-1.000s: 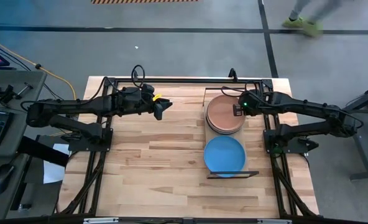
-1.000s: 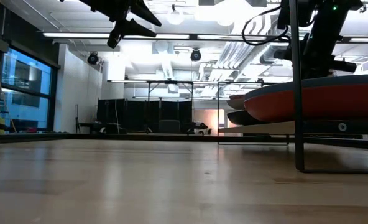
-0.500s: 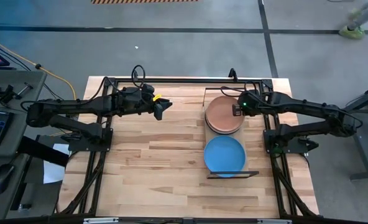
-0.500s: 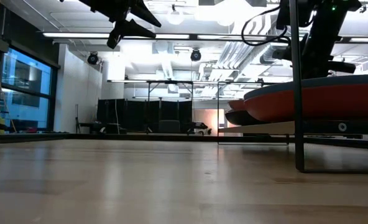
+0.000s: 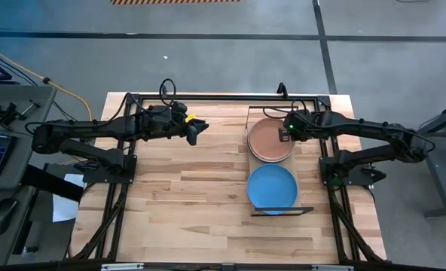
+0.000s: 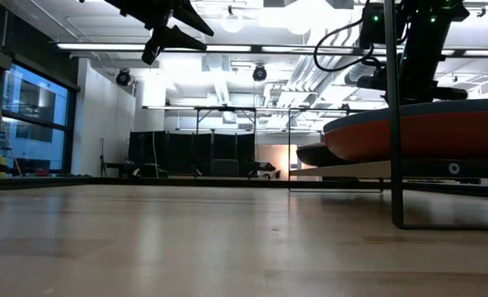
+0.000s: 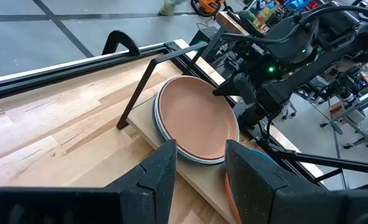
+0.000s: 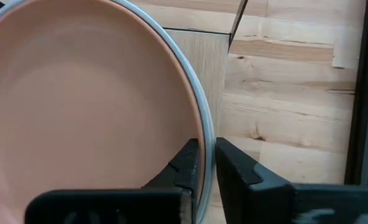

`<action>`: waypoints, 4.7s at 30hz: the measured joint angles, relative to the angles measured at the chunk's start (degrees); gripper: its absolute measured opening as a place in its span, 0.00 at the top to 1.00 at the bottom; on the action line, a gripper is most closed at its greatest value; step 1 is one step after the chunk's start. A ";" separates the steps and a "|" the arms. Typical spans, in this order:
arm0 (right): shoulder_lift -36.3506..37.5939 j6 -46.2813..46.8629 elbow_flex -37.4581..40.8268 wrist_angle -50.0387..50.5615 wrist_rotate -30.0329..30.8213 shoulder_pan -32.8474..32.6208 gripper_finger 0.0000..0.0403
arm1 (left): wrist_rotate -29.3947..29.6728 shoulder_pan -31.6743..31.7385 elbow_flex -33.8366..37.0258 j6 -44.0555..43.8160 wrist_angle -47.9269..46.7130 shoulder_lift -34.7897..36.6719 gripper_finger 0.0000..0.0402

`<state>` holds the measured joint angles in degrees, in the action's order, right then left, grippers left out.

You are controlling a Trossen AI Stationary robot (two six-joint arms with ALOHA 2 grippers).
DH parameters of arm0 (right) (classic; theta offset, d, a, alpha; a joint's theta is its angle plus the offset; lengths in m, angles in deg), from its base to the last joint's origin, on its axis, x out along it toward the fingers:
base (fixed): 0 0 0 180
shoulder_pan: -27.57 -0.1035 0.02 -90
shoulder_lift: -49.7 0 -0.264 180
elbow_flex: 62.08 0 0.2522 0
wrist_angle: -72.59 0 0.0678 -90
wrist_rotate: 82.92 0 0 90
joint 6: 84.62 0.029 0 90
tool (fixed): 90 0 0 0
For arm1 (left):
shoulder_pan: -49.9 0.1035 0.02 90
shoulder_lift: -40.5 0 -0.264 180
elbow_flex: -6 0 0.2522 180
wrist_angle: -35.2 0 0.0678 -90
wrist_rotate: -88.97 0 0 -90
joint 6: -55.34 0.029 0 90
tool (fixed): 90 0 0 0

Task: Place and stack plates onto a shelf
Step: Adjust the plates on the shelf, then return to Home Position

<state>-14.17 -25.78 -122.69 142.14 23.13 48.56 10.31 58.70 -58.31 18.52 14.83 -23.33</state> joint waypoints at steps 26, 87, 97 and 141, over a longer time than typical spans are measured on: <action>16.07 -11.69 0.00 -13.26 3.74 -13.69 0.69 | -3.52 -4.50 1.96 14.47 10.38 0.00 0.68; 23.60 -26.75 -0.01 -35.93 -7.32 -22.30 0.69 | 3.93 -12.55 49.75 9.00 39.32 43.01 1.00; 28.22 -28.98 4.89 -33.80 -7.51 -28.50 0.97 | 3.41 -12.57 49.75 5.80 38.69 43.01 1.00; 56.88 -32.34 43.13 -63.97 -9.29 -29.75 1.00 | 3.39 -12.61 49.70 5.49 37.42 47.82 1.00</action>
<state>42.71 -58.12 -79.56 78.18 13.83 18.81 13.69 46.08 -8.60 24.01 52.25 24.49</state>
